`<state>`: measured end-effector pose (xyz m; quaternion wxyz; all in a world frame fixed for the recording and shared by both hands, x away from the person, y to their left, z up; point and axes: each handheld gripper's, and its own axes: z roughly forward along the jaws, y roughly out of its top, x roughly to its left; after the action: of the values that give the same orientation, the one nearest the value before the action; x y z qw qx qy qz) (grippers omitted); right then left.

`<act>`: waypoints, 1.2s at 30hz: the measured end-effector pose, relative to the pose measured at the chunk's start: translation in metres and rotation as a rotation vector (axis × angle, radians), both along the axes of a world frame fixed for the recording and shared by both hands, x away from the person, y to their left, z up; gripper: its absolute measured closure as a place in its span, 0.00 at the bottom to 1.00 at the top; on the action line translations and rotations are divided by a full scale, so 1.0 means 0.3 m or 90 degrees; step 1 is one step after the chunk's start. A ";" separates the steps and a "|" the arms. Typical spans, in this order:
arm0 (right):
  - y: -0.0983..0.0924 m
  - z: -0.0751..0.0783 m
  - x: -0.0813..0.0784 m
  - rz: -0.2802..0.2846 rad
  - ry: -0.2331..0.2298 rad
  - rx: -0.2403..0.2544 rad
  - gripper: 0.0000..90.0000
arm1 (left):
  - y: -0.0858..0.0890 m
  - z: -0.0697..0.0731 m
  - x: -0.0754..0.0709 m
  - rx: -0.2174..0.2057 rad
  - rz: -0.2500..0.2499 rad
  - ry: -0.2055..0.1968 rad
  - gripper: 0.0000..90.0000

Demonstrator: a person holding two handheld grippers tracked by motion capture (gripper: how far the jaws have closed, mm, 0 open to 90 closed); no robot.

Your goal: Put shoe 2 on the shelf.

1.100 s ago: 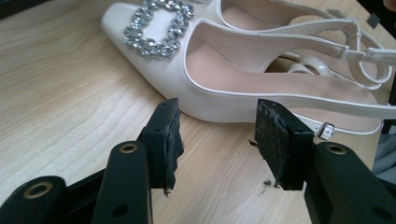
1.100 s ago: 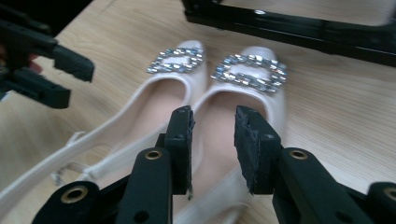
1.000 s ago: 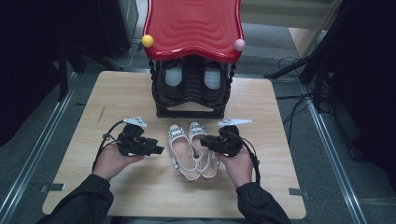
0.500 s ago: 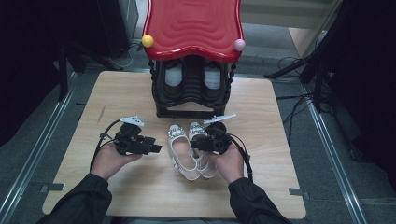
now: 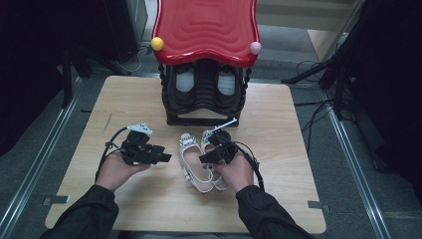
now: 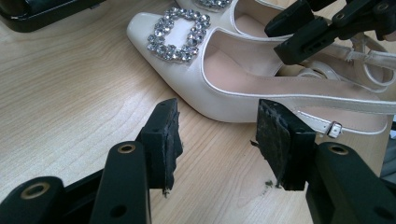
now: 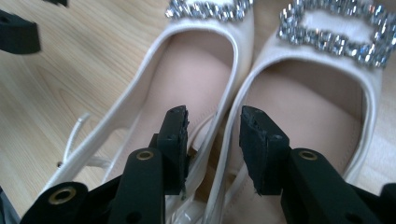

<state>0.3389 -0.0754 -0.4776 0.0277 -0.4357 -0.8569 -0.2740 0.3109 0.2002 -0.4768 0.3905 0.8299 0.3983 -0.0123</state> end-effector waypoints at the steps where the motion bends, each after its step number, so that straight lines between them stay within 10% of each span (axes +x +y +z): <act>1: 0.002 -0.002 0.001 -0.002 0.006 -0.009 0.70 | 0.000 0.000 0.000 -0.001 0.000 0.000 0.55; 24: 0.023 -0.014 0.019 0.011 0.064 -0.076 0.93 | 0.019 0.006 0.000 -0.007 0.011 -0.008 0.54; 36: -0.011 0.028 0.033 0.025 0.068 -0.050 0.96 | 0.066 0.024 -0.005 -0.019 0.040 -0.038 0.52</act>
<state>0.3489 -0.0787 -0.4691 0.0617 -0.4334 -0.8727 -0.2161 0.3096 0.2200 -0.4695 0.4149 0.8110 0.4120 0.0188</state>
